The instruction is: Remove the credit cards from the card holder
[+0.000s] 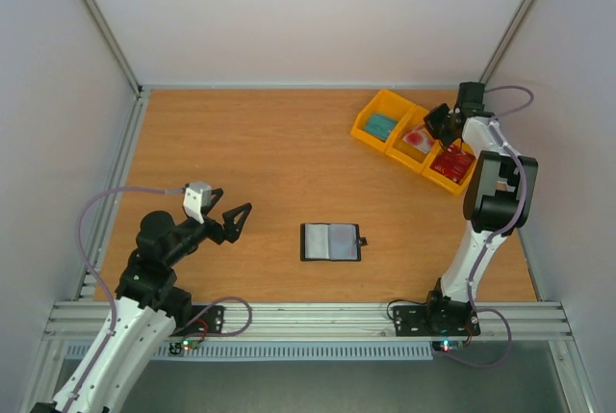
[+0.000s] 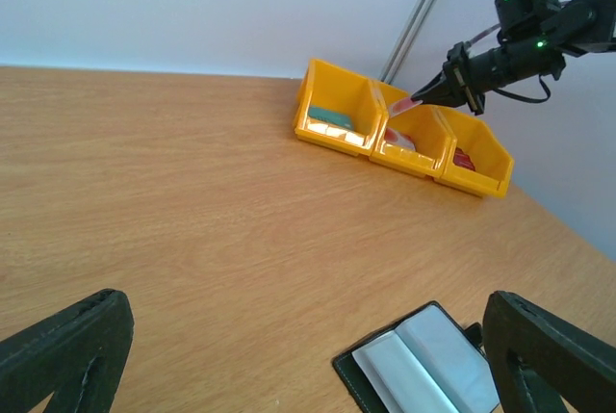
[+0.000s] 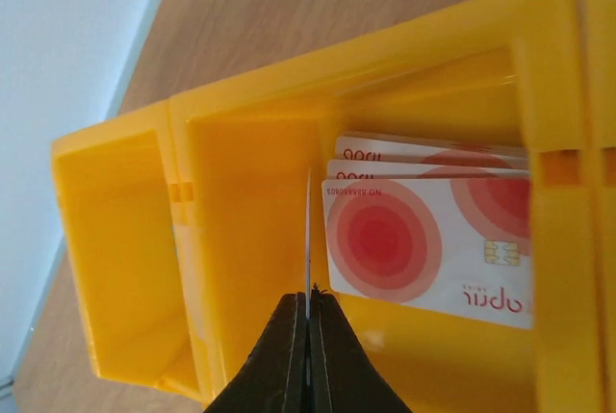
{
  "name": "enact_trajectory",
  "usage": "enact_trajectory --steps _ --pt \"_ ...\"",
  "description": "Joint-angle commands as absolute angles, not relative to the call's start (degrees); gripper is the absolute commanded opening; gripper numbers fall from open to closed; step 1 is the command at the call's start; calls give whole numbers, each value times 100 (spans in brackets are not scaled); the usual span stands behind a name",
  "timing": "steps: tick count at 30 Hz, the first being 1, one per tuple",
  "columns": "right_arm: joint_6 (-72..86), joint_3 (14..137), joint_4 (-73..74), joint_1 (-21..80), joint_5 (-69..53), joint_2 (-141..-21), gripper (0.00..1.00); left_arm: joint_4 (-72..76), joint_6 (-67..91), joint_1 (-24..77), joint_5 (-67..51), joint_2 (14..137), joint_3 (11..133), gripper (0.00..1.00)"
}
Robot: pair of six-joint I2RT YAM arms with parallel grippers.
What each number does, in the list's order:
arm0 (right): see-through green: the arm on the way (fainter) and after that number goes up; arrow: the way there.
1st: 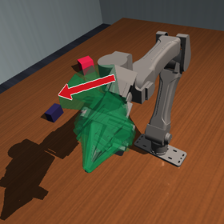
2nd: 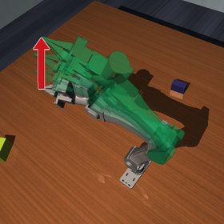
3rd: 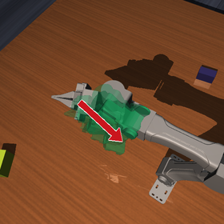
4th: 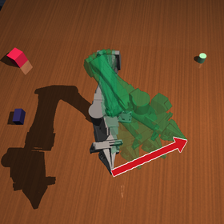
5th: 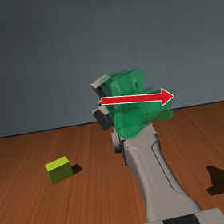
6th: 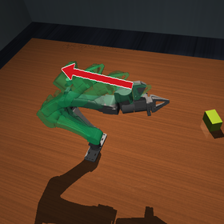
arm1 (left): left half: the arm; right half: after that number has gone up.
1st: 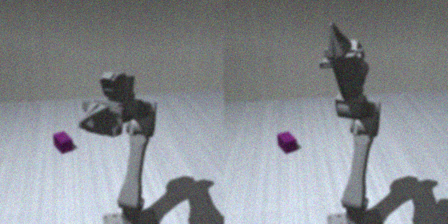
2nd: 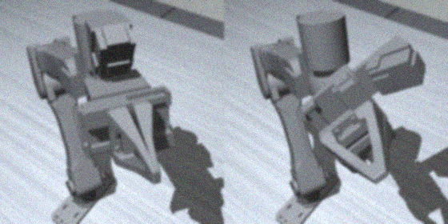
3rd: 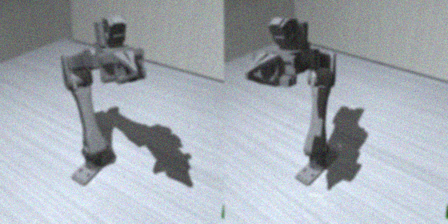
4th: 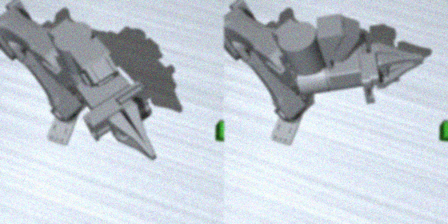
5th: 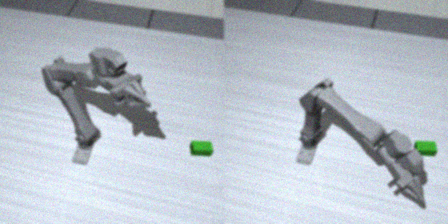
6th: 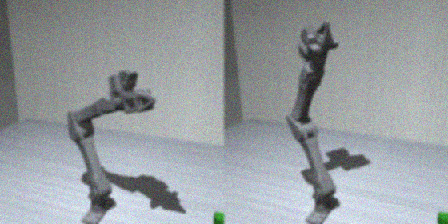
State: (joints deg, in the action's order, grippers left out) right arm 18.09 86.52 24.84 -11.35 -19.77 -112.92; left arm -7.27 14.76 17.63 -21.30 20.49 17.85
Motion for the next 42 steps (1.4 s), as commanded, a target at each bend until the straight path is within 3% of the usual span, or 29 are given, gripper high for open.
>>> enact_trajectory --steps 1,20,22,28,37,42 --pt "1627 8985 2709 -996 -1892 -11538 1 -332 1468 1731 -2096 1997 1701 99" --pt "1413 9157 3094 -971 -1504 -11575 7 -294 1468 1729 -2118 1966 1679 99" --pt "1392 9137 3104 -971 -1429 -11537 13 -290 1472 1726 -2126 1975 1676 99" --pt "1270 9165 3260 -976 -1114 -11408 44 -269 1494 1729 -2153 1989 1679 99" --pt "482 9905 3816 -816 -368 -11182 51 -255 1494 1731 -2168 1992 1671 99" --pt "-741 10493 4359 -75 513 -10844 52 -257 1494 1731 -2170 1988 1660 99"
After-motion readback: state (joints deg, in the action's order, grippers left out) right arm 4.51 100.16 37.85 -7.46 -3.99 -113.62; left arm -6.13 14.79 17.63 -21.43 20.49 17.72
